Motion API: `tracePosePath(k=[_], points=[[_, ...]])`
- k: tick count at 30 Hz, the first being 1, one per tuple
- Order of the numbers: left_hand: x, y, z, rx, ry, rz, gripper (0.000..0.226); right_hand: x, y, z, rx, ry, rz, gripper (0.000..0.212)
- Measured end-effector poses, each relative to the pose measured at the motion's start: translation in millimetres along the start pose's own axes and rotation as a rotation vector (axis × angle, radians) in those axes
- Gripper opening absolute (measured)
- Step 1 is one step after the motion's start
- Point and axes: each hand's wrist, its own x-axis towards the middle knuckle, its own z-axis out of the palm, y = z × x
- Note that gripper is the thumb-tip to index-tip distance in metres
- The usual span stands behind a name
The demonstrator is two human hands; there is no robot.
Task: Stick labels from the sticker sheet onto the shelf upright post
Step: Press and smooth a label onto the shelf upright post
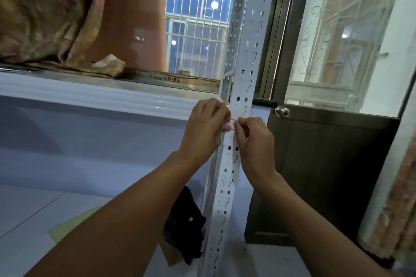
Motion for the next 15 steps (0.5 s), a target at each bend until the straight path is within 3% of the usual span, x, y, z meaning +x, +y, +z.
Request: tracePosePath(k=[8, 15], points=[[-1, 0, 2, -0.025, 0.025, -0.002, 0.022, 4, -6, 0, 0.083, -0.015, 0.166, 0.015], [-2, 0, 2, -0.008, 0.019, 0.0, 0.016, 17, -11, 1, -0.373, -0.104, -0.075, 0.012]])
